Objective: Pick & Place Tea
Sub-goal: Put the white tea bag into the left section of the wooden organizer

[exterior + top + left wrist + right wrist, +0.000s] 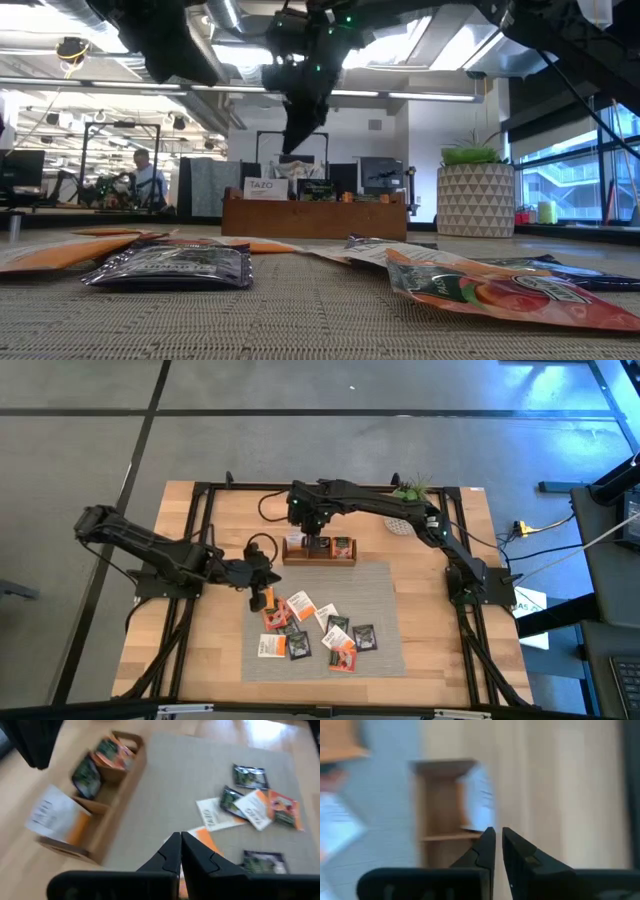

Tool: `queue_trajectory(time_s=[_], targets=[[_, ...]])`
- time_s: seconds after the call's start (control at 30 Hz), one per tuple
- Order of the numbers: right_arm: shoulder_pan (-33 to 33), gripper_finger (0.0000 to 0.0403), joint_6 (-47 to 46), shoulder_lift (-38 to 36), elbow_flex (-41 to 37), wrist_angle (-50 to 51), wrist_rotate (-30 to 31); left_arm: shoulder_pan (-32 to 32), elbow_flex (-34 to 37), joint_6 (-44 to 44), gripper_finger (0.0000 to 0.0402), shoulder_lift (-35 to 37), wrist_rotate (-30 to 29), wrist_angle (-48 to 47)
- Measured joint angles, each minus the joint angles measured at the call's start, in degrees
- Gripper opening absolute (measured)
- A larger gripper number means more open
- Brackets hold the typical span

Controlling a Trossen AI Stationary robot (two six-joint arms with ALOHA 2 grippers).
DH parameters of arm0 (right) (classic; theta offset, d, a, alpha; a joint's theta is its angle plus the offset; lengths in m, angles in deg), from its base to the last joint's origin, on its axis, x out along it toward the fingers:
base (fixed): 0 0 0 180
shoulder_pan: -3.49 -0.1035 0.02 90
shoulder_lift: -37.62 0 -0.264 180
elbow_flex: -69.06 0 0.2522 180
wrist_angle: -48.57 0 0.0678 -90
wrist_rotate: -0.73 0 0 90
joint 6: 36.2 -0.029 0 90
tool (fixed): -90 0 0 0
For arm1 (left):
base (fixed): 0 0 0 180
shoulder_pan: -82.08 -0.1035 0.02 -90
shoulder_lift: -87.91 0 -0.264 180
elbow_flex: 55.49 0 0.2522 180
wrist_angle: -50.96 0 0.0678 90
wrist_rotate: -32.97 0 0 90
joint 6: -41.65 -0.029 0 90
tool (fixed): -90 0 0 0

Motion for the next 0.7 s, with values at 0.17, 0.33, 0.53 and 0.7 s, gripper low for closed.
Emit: queue_trajectory(time_s=[0.17, 0.33, 0.53, 0.7], targets=[[-1.25, 0.0038, -3.18, 0.08, 0.14, 0.51, -4.26, 2.80, -0.02, 4.52, 0.0008, -3.75, 2.06, 0.85], [-1.03, 0.0038, 1.22, 0.08, 0.19, 2.11, -8.69, 5.72, -0.02, 6.95, 0.0006, -10.10, 0.31, 5.63], [-1.22, 0.0038, 1.00, 0.03, -0.05, 8.10, -21.55, 7.33, -0.02, 7.09, 0.0010, -15.56, -0.34, 12.96], [-2.84, 0.0038, 0.45, -0.05, -2.04, 7.21, -24.93, 8.26, -0.02, 7.76, 0.0009, -16.69, -1.06, 14.39]])
